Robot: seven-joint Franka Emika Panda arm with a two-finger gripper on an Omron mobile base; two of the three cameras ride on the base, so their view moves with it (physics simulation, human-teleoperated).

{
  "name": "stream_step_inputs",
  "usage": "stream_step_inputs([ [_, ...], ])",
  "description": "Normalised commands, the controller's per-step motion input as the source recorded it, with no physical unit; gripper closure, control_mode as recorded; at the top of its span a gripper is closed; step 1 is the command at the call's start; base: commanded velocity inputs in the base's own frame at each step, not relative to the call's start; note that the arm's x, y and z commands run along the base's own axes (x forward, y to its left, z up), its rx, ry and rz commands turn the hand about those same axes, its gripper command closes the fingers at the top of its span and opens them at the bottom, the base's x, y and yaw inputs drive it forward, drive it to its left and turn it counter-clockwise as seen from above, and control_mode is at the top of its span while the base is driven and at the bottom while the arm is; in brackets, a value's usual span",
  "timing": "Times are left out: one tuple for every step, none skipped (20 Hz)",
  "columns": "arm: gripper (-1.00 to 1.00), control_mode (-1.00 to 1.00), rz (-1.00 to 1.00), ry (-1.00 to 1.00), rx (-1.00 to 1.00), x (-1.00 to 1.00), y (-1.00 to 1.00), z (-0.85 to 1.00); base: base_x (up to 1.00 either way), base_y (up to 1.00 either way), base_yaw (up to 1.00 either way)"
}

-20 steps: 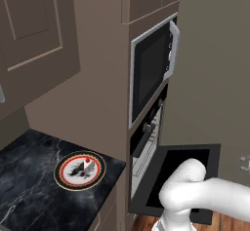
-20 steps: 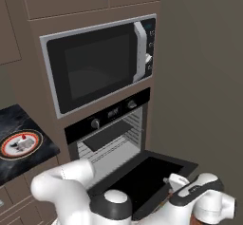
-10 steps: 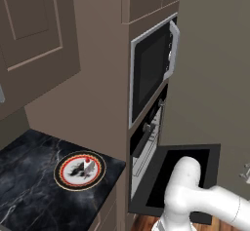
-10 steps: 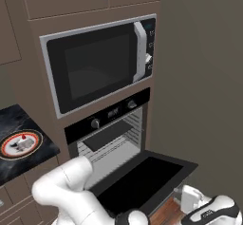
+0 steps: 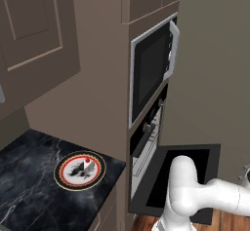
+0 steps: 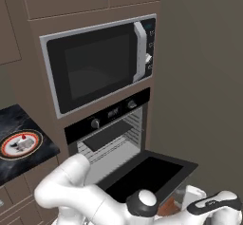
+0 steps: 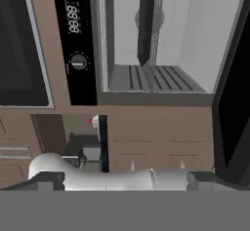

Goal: Take the baked cake out of the oven and place it on the plate for cooling. Then close the oven door.

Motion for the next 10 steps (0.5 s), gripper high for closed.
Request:
stream_step_inputs([
  [-1.00, -1.00, 0.05, 0.00, 0.09, 0.02, -0.12, -0.58, 0.00, 0.00, 0.00],
  [-1.00, -1.00, 0.05, 0.00, 0.07, 0.00, -0.11, -0.56, 0.00, 0.00, 0.00],
  [-1.00, -1.00, 0.04, 0.00, 0.07, 0.00, -0.09, -0.56, 0.00, 0.00, 0.00],
  [-1.00, -1.00, 0.04, 0.00, 0.08, 0.00, -0.06, -0.55, 0.00, 0.00, 0.00],
  [-1.00, -1.00, 0.03, 0.00, 0.09, 0.00, -0.04, -0.53, 0.00, 0.00, 0.00],
  [-1.00, -1.00, 0.02, 0.00, 0.08, 0.00, -0.01, -0.55, 0.00, 0.00, 0.00],
  [-1.00, -1.00, 0.01, -0.01, 0.06, 0.00, 0.00, -0.53, 0.00, 0.00, 0.00],
  [-1.00, -1.00, 0.00, -0.04, 0.05, 0.00, 0.00, -0.52, 0.00, 0.00, 0.00],
  [-1.00, -1.00, 0.00, -0.07, 0.03, 0.00, 0.00, -0.51, 0.00, 0.00, 0.00],
  [-1.00, -1.00, 0.00, -0.09, 0.02, 0.00, 0.00, -0.49, 0.00, 0.00, 0.00],
])
